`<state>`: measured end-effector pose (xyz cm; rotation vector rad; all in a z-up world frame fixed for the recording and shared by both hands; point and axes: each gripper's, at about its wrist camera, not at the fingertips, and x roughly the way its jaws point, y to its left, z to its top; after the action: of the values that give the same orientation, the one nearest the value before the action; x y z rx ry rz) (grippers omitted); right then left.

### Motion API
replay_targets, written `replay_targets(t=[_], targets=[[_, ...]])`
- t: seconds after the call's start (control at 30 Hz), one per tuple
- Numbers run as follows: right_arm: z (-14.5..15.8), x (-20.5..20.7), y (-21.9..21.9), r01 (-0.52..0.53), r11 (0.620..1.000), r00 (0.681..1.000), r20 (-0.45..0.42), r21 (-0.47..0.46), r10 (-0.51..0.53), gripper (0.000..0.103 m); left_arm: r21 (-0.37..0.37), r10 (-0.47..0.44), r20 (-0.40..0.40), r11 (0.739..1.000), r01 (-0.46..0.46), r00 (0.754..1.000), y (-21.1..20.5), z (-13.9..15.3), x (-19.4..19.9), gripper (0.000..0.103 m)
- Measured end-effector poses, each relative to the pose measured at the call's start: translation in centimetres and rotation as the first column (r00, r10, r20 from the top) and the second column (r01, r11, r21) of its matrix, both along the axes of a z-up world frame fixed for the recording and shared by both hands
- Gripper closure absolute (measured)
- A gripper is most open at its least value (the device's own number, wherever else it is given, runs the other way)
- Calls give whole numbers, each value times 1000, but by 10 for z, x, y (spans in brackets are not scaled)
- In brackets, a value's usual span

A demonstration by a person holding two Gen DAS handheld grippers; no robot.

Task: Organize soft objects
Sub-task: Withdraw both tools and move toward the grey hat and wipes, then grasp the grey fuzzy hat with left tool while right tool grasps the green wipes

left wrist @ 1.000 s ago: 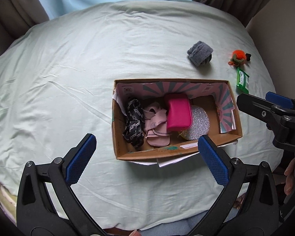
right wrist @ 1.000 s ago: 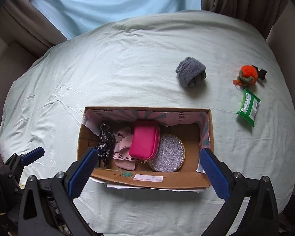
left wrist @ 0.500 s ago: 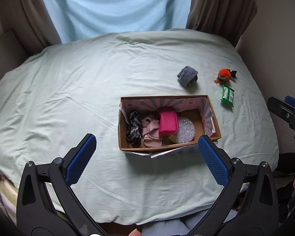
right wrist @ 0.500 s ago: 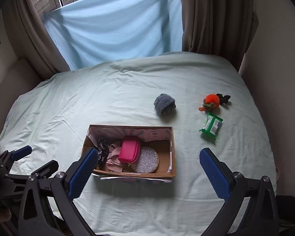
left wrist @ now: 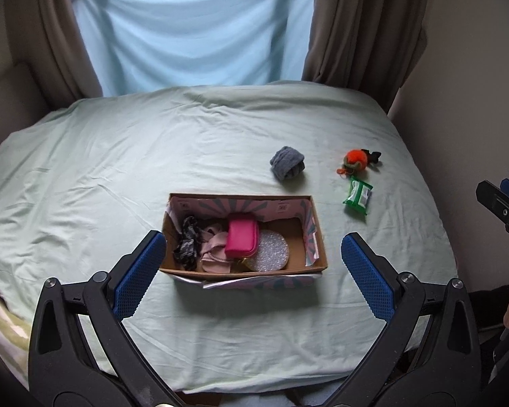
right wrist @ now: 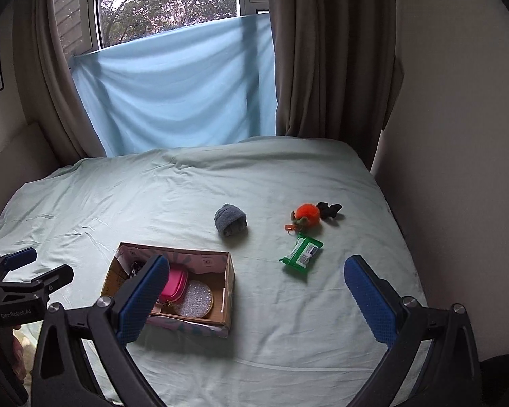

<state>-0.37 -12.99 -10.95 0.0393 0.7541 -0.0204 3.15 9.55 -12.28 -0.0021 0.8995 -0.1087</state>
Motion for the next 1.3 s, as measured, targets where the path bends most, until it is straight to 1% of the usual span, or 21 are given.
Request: replay_targets(t=[0.17, 0.3, 0.47, 0.57, 0.7, 0.83, 0.97, 1.0, 1.07, 1.13, 1.2, 1.3], targets=[[-3, 11, -45, -6, 1000, 1000, -8, 28, 6, 0, -4, -7, 24, 1000, 7, 1000, -51, 3, 20, 0], [-16, 30, -85, -16, 998, 1000, -26, 64, 17, 0, 8, -13, 40, 1000, 12, 999, -90, -3, 50, 0], [-43, 69, -124, -16, 996, 998, -55, 93, 21, 0, 33, -34, 38, 999, 33, 999, -127, -26, 105, 0], [-67, 96, -142, -6, 994, 997, -81, 106, 14, 0, 54, -44, 31, 998, 42, 999, -142, -47, 142, 0], [-103, 131, -157, 20, 991, 992, -124, 134, -3, 0, 79, -70, 7, 994, 69, 998, -157, -83, 191, 0], [-140, 160, -166, 59, 985, 988, -152, 160, -34, 0, 109, -113, -34, 987, 116, 993, -167, -126, 239, 0], [-182, 186, -164, 101, 982, 978, -197, 161, -69, 0, 93, -161, -91, 981, 170, 983, -169, -169, 286, 0], [-194, 194, -165, 120, 981, 973, -215, 155, -85, 0, 109, -175, -104, 976, 186, 979, -170, -180, 296, 0], [-221, 207, -165, 162, 971, 961, -254, 177, -114, 0, 137, -211, -143, 964, 230, 967, -172, -206, 317, 0], [-245, 217, -166, 202, 959, 948, -285, 197, -141, 0, 146, -241, -207, 951, 273, 948, -171, -232, 336, 0], [-267, 227, -161, 229, 956, 934, -317, 186, -163, 0, 141, -262, -269, 941, 307, 927, -169, -258, 353, 1], [-297, 240, -155, 262, 950, 914, -358, 170, -188, 0, 156, -275, -323, 928, 338, 906, -164, -287, 370, 1]])
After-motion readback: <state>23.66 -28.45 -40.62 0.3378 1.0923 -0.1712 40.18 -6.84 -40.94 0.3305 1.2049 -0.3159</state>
